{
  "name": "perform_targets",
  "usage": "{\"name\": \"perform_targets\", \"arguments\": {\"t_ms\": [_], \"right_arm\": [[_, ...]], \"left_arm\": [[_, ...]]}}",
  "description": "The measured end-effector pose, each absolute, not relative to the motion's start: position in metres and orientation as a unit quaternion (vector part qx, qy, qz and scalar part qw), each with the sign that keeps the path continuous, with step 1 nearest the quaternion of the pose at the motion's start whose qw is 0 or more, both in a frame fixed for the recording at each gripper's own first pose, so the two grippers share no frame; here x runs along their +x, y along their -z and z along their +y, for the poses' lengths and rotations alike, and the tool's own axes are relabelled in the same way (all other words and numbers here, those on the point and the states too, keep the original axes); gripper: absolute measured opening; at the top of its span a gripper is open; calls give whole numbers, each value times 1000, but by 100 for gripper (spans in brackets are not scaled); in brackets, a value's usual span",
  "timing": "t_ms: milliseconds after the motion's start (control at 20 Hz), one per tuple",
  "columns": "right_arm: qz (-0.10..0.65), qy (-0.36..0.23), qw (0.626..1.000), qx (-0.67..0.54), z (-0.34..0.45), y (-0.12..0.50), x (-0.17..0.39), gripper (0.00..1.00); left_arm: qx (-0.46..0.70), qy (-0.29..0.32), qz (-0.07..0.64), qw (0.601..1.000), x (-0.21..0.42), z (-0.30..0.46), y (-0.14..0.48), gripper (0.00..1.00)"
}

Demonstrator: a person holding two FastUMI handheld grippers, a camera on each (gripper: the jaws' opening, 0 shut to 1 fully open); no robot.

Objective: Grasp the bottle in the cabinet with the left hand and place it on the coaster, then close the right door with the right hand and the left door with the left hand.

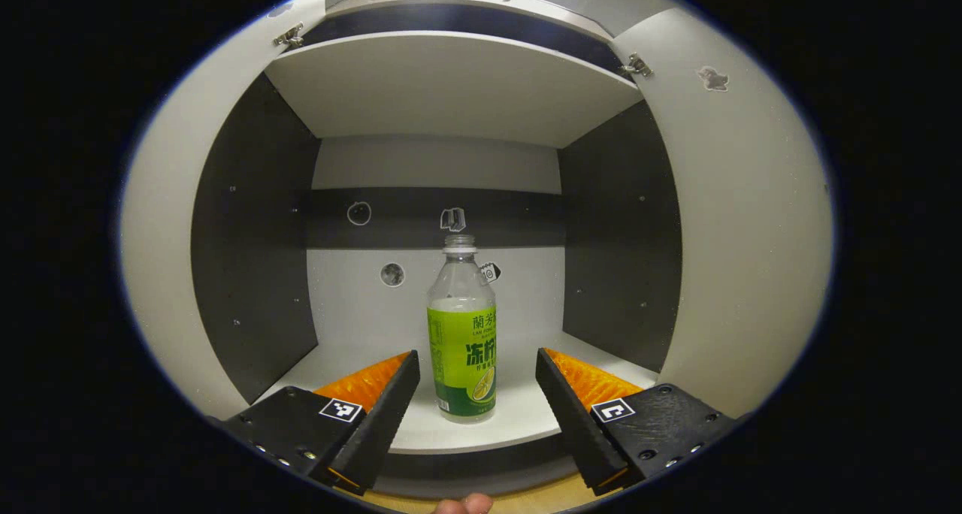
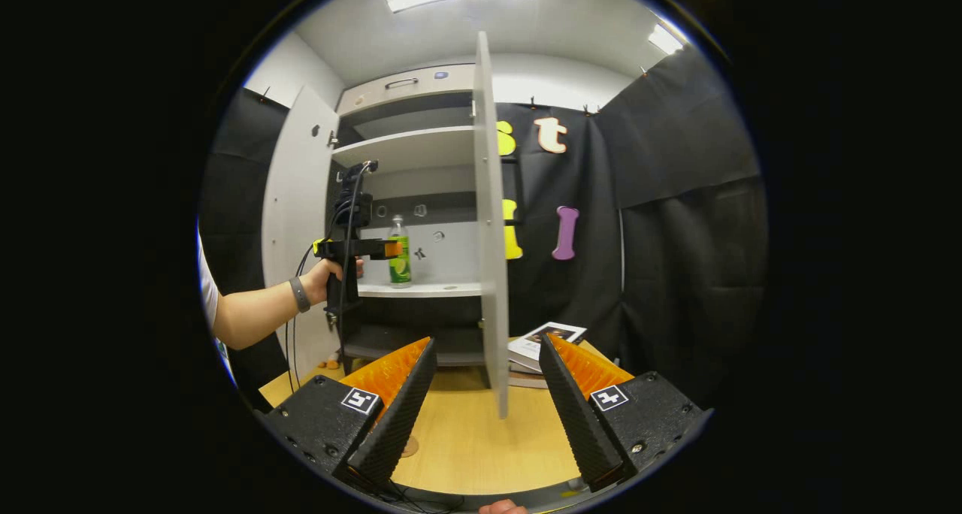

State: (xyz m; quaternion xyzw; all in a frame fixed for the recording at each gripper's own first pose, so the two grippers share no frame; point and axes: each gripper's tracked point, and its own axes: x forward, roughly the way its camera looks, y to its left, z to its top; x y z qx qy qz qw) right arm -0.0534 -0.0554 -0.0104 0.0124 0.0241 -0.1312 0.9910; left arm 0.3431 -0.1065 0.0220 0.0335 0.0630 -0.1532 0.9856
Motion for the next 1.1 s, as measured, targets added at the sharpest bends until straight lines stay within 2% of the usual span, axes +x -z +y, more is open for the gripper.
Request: {"name": "perform_targets", "arguments": {"t_ms": [250,300,350,500,550,600,700,750,850,1100], "right_arm": [[28,163,986,19,-74,9,-59,84],[27,169,985,18,-77,9,-59,84],[28,172,984,17,-79,9,-59,84],[28,177,984,20,-84,11,-58,84],[28,178,983,22,-85,12,-58,84],[27,178,983,23,-85,12,-57,84],[26,176,984,26,-83,12,-54,84],[25,173,984,27,-82,13,-53,84],[25,168,985,26,-79,14,-51,84],[27,154,987,24,-75,13,-50,84]], "left_arm": [[-1,130,82,988,387,-104,-18,95],[-9,130,83,988,392,-106,-18,90],[-14,126,84,988,397,-106,-18,95],[-1,128,90,988,406,-107,-14,95],[8,127,91,988,407,-107,-12,100],[11,128,90,988,409,-109,-12,95],[11,121,84,989,405,-106,-16,95],[13,109,83,990,415,-104,-12,73],[13,111,81,990,406,-103,-15,70],[23,117,72,990,384,-100,-24,70]]}}
